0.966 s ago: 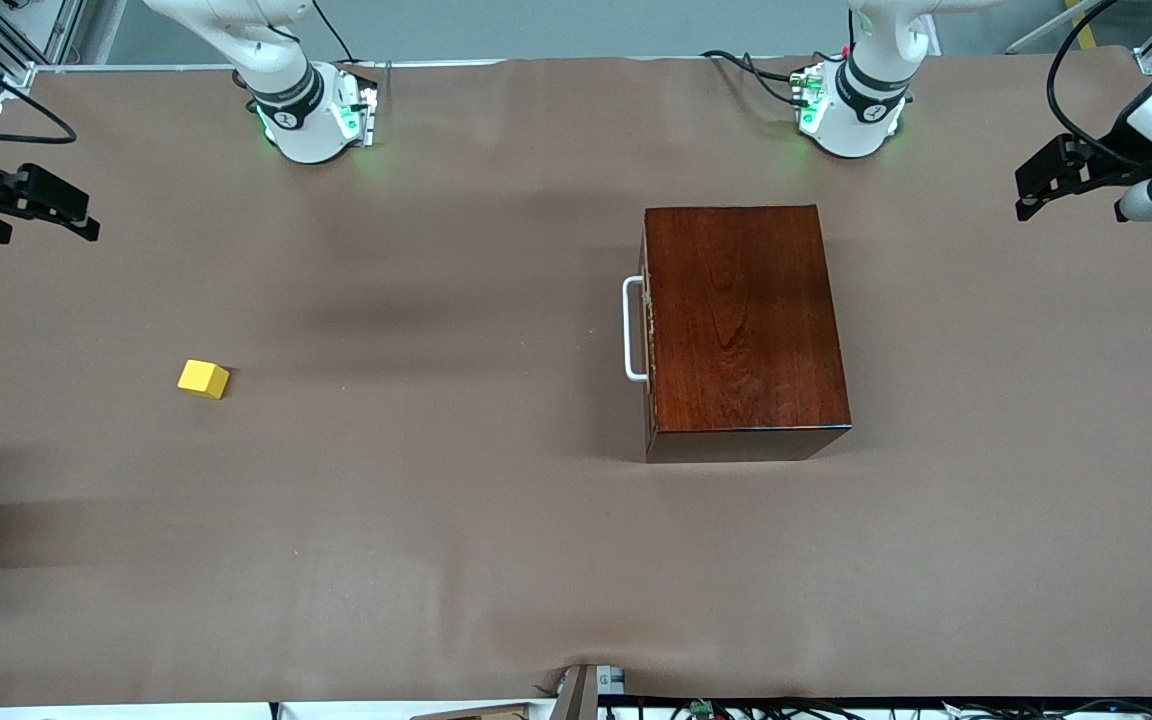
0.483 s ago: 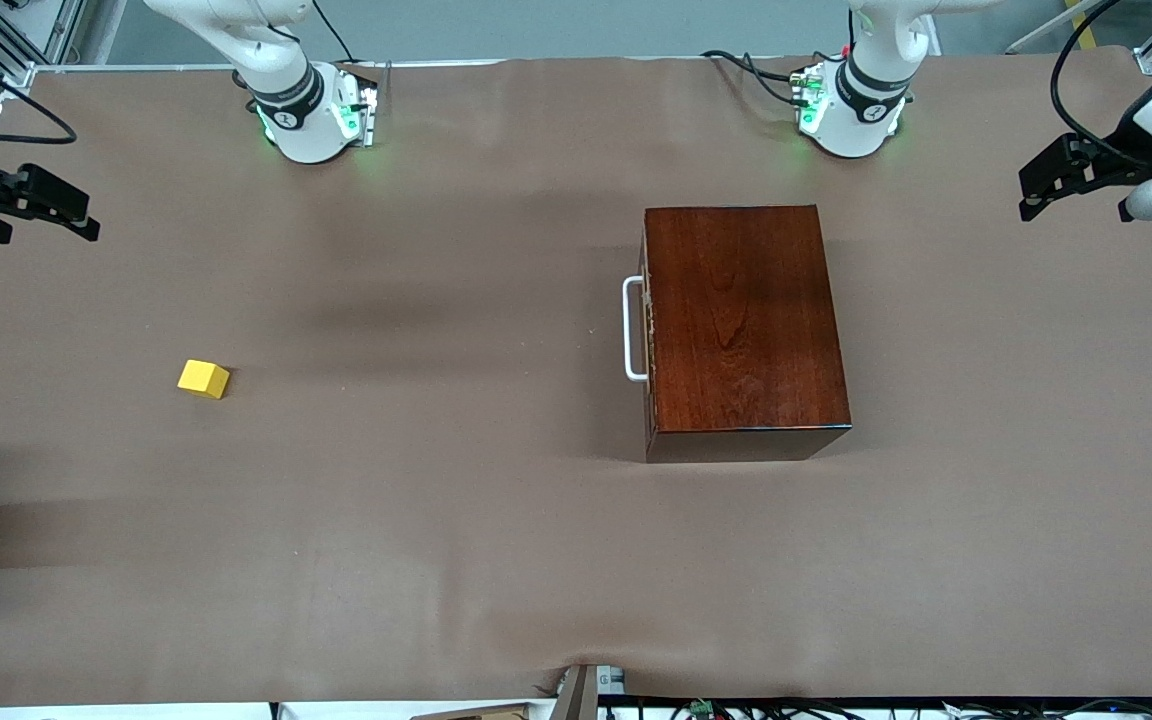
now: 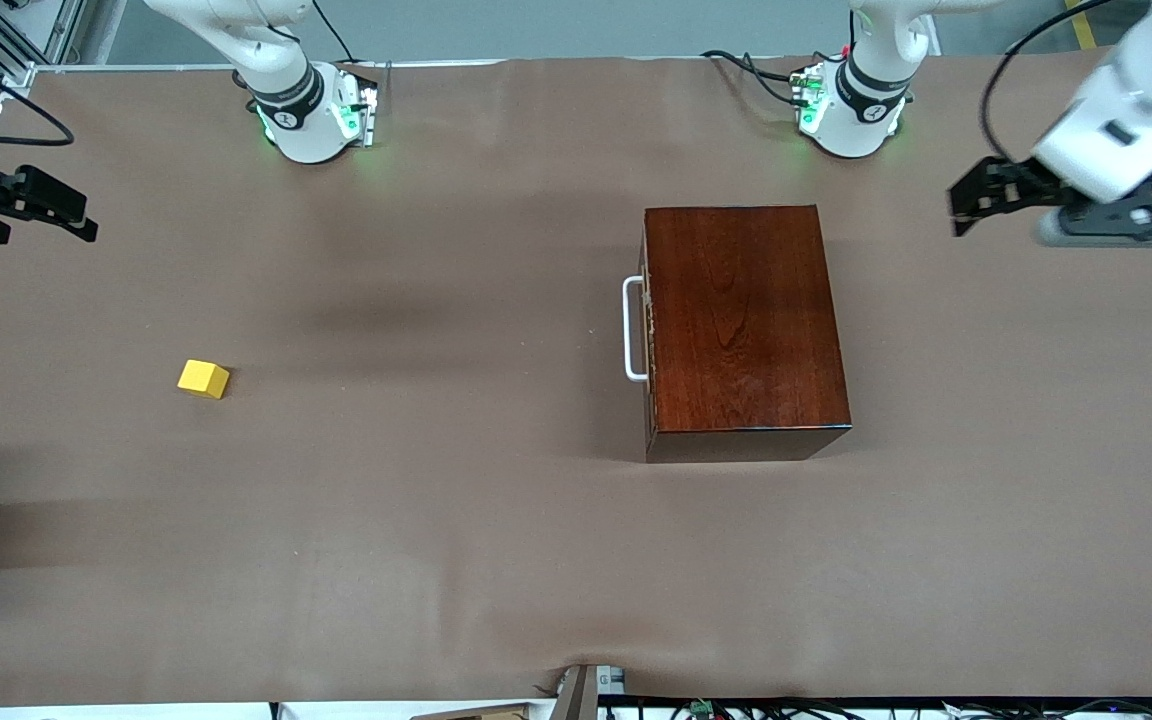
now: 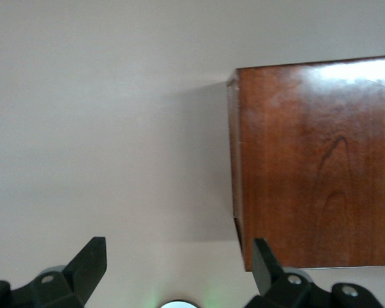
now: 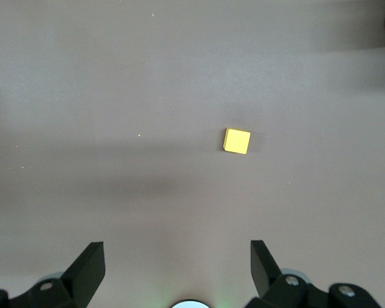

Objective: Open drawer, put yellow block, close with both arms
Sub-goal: 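Move the left gripper down to the drawer's metal handle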

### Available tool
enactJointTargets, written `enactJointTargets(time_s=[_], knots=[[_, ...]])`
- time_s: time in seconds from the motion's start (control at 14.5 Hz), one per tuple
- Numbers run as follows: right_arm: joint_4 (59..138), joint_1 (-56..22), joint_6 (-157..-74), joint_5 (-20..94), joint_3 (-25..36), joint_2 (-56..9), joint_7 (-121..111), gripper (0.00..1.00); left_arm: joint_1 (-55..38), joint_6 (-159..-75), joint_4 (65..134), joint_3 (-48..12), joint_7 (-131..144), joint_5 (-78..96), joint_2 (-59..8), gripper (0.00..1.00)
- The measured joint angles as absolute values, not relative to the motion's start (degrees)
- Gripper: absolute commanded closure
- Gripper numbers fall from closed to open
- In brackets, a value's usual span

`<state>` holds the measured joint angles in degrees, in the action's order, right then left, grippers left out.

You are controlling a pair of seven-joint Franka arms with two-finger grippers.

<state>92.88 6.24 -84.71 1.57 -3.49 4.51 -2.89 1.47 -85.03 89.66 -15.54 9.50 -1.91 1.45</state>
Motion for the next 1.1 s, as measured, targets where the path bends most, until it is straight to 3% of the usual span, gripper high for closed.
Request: enactJointTargets(time_s=[0.55, 1.1], knots=[[92.64, 6.17, -85.02, 1.66, -4.05, 4.51, -2.89, 0.0, -1.31, -86.48, 87.73, -25.1, 21.78, -1.87, -7.2, 0.0], [92.58, 6.19, -85.13, 2.04, -4.05, 4.34, -2.89, 0.0, -16.3, -91.66, 77.38, -25.08, 36.4, -3.36, -20.9, 0.0]])
